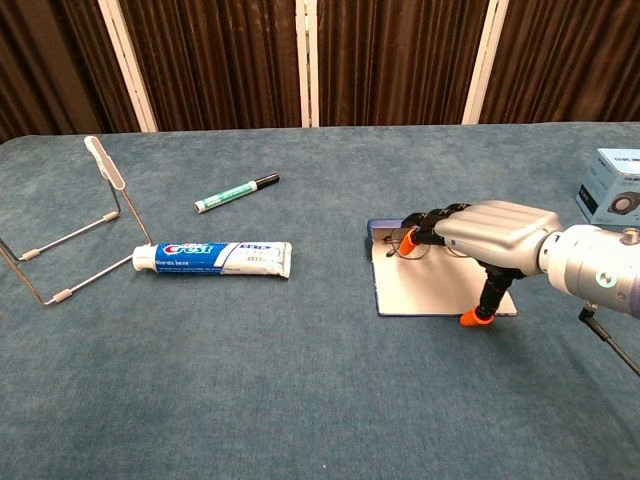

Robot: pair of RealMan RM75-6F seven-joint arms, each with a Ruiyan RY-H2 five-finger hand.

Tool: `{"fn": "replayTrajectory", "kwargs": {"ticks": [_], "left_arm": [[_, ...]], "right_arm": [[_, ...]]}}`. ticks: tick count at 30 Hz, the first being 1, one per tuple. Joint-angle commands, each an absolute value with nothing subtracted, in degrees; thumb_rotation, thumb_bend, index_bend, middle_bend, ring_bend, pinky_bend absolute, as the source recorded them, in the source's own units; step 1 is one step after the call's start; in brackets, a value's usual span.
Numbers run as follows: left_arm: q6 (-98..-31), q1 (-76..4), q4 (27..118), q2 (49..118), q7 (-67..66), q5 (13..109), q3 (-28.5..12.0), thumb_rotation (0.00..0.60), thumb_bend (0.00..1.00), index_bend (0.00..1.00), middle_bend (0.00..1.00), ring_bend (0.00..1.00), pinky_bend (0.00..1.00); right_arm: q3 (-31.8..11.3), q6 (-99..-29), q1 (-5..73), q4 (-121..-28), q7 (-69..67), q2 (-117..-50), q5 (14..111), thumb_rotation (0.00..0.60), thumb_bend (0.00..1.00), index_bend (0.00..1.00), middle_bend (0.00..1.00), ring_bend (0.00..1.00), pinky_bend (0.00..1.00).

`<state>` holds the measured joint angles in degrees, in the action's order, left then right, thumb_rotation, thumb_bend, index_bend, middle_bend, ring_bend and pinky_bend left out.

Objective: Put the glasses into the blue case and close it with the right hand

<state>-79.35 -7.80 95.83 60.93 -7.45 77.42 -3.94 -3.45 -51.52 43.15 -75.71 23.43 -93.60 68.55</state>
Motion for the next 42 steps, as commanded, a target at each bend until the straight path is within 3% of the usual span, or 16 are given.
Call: {"fn": "replayTrajectory", "kwargs": {"ticks": [1,7,12,18,42], "left_arm": [[-79.3,-7.8,95.8,60.9,-7.4,77.4,-4.0,0.6,0.0,0.0,0.0,0.0,0.0],[-79.1,-7.9,95.7,61.1,-7.7,77.2,-4.0,0.6,0.0,0.0,0.0,0.0,0.0],[-79.2,-7.9,95.7,61.2,-7.9,77.2,-3.9,0.6,0.0,0.0,0.0,0.0,0.0],[-79.2,-7.9,95.8,61.2,-8.0,77.2,-3.9,0.6,0.0,0.0,0.0,0.0,0.0],[-79.4,-7.8,95.8,61.0,-7.7,77.3,-3.9,0.6,0.0,0.0,0.0,0.0,0.0]], "right_arm": [[-3.5,-51.3,43.2,-75.4,23.6,-93.8,68.5,0.6,0.09,0.23,0.0,0.0,0.0],[-3.5,-50.8,42.9,-74.2,23.6,-94.3,68.6,0.6,0.12,0.25,0.0,0.0,0.0],[-3.4,-50.8,42.6,-73.7,23.0,-94.3,69.3,0.6,0.3,0.32,0.0,0.0,0.0],[-3.7,-51.4,42.3,-74.3,22.1,-93.7,70.4,0.6,0.42,0.36,0.0,0.0,0.0],[-8.0,-51.2,43.2,-70.9,21.4,-94.7,68.1,0.6,0.44,0.39,0.0,0.0,0.0]]}}
